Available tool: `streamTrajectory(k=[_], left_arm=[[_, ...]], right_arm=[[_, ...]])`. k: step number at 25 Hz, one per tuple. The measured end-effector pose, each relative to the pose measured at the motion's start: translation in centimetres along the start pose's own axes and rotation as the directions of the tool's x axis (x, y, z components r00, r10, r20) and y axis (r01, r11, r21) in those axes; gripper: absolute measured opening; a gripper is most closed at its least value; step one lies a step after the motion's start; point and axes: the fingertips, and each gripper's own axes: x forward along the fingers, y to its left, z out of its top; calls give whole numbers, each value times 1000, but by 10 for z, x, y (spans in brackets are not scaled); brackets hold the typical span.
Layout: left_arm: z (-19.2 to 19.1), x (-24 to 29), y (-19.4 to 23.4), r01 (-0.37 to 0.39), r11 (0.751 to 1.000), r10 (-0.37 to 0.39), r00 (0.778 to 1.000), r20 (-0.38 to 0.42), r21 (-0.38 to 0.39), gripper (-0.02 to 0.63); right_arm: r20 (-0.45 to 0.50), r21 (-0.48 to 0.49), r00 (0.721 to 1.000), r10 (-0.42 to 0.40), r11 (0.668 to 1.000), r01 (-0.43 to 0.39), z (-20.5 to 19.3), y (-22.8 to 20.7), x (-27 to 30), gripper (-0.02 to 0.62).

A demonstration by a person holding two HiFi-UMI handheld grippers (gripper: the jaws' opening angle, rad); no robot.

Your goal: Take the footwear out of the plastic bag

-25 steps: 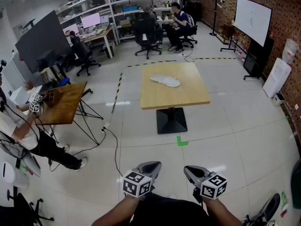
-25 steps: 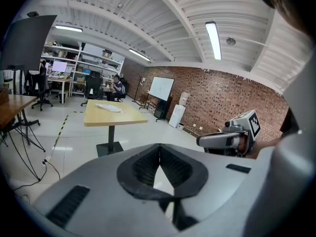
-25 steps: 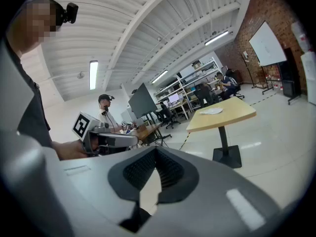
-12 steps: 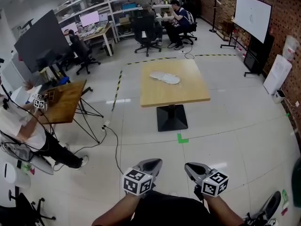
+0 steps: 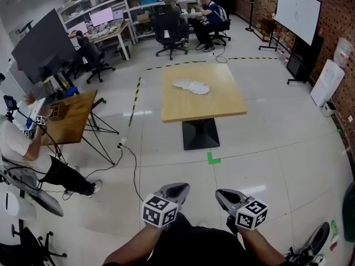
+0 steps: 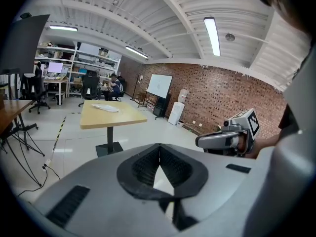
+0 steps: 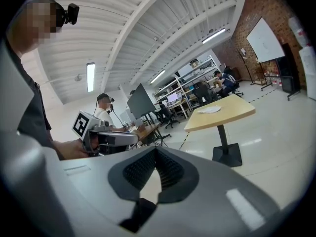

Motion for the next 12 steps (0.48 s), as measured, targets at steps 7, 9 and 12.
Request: streamTrajectory(k=[7, 9, 12], left_arm=[[14, 31, 31, 24, 1000, -24, 1000, -20, 1, 8], [18, 49, 44, 39, 999, -40, 999, -16, -13, 8], [27, 81, 61, 82, 996, -83, 996, -24, -37, 8]], right_arm=[[-17, 31, 999, -28, 999, 29, 5, -27, 27, 3], [-27, 37, 999, -45, 998, 46, 7, -44, 41, 3], [-52, 63, 996, -76, 995, 80, 14, -74, 62, 3]])
